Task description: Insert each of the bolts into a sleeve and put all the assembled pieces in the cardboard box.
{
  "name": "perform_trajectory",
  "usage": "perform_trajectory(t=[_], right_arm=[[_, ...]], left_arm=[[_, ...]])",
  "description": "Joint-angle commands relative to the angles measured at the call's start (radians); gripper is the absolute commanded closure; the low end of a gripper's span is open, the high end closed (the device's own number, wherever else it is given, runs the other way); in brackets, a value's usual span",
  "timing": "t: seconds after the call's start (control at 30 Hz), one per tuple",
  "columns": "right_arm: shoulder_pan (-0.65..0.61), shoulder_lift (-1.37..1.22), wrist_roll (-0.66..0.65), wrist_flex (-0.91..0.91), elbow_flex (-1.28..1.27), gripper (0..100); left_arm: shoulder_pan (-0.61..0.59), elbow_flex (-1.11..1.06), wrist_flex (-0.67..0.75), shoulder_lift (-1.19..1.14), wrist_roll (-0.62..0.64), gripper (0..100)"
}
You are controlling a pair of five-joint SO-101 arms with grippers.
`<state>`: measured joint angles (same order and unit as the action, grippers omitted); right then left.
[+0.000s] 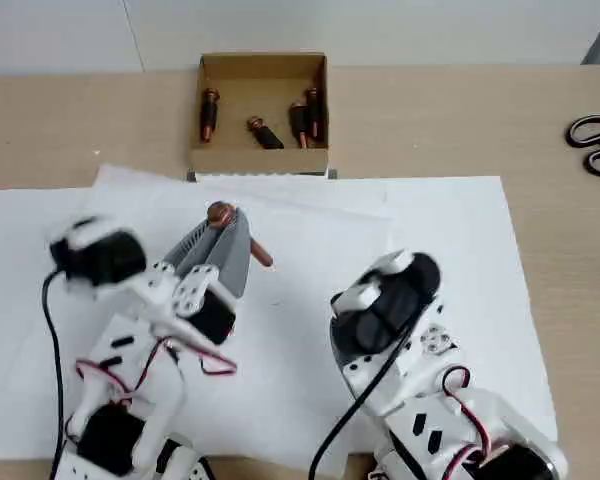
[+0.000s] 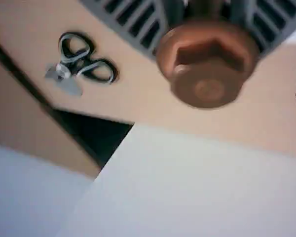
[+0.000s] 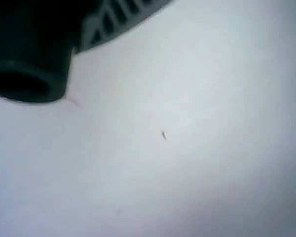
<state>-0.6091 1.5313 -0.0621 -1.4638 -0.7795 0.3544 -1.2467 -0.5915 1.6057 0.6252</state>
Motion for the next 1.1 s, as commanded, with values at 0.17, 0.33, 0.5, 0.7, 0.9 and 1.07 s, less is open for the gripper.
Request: perform_trajectory(t=[0.17,0.33,0.5,0.7,0.9,1.07], right_arm=[[-0.007,0.162,-0.103,0.059,-0.132,99.5],[-0.007,0.208,-0.109,0.162,-0.226,99.5],[-0.008,0.228,-0.109,0.189,-0.29,99.5],[-0.025,0.232,-0.109,0.223,-0.325,99.5],[-0.101,0.231,-0.11,0.272,-0.342,99.5],[-0.099,0.231,-0.11,0.275,-0.353,99.5]], left_arm=[[0.071,-0.12,0.046,0.209,0.008,100],[0.115,-0.119,0.051,0.207,0.078,100],[0.166,-0.117,0.051,0.207,0.089,100],[0.204,-0.07,0.051,0.207,0.089,100],[0.206,-0.067,0.048,0.207,0.091,100],[0.206,-0.065,0.048,0.207,0.091,100]])
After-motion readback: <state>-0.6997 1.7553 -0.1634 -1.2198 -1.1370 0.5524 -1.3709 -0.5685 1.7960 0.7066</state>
